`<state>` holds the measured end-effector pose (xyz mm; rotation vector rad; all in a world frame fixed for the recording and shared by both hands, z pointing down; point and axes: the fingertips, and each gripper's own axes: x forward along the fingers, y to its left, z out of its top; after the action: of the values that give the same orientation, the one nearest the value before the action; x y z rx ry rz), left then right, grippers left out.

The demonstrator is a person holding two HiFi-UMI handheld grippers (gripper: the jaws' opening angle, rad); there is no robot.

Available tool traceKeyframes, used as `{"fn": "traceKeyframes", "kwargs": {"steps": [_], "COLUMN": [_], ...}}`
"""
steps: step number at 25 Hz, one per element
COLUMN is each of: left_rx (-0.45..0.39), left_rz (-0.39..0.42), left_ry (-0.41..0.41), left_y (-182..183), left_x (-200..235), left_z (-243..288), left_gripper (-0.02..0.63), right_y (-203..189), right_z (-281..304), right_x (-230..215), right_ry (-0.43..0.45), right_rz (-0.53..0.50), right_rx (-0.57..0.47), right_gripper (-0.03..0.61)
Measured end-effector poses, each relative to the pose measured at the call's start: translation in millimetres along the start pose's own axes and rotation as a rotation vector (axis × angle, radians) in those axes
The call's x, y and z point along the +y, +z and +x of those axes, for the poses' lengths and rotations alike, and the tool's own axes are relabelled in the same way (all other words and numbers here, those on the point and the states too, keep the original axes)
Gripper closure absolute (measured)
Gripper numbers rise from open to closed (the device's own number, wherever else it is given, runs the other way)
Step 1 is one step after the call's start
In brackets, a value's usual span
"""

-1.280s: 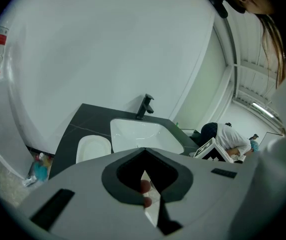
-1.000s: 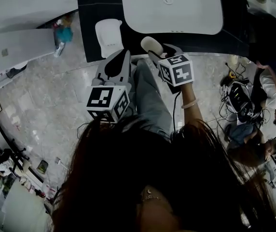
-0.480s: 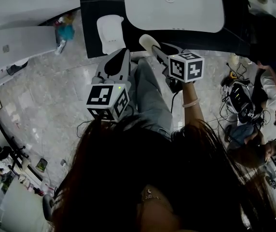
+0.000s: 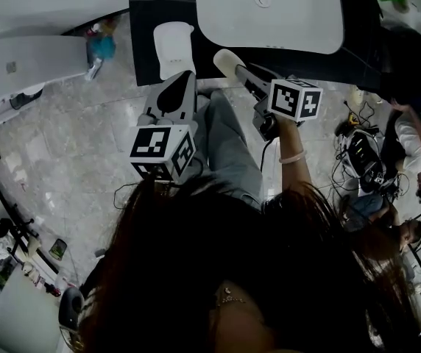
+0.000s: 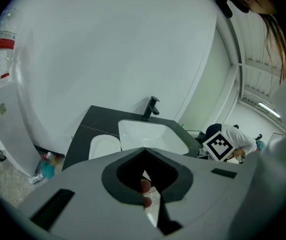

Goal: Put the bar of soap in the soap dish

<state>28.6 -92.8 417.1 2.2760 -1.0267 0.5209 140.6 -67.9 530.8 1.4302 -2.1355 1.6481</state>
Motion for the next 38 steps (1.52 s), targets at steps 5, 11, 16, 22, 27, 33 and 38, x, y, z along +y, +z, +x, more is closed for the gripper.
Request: {"fn": "traceKeyframes", "kwargs": {"steps": [5, 11, 16, 22, 27, 33, 38], "left_rx": [-0.025, -0.052, -0.06, -0.066, -0.068, -0.053, -0.044], "left_rz": [-0.007, -0.029, -0.051, -0.061, -0.079, -0.083, -0.1], "left_ry": [0.018, 0.062, 0.096, 0.12, 0.138, 0.134, 0.13], "left_y": [7.8, 14.4, 15.9, 11.5, 8.3, -0.7, -2.7], "left_x": [7.9, 20.8, 39.6, 62.5, 74.3, 79.6, 93.0], "left_z": [-7.9, -19.1, -30.6, -40.6, -45.4, -43.3, -37.8], "left_gripper": [0.617, 0.617, 0.617, 0.617, 0.617, 0.617, 0.617], "right_y": [20.9, 43.5, 46.0, 46.2, 42.3, 32.0, 26.3], "right_z": [-0.6, 13.1, 40.3, 62.7, 74.4, 78.5, 86.3], "right_x": [23.6, 60.5, 86.4, 96.2, 92.7, 87.4, 87.5], "right_ry": [0.072, 0.179, 0.211, 0.194, 0.168, 0.138, 0.128], "right_rz": [0.065, 0.169, 0.212, 0.242, 0.265, 0.238, 0.232], "right_rx": [-0.081, -0.226, -0.299, -0.354, -0.37, -0.369, -0.388], "right_gripper": [0.466, 0.466, 0.466, 0.466, 0.466, 0.466, 0.466]}}
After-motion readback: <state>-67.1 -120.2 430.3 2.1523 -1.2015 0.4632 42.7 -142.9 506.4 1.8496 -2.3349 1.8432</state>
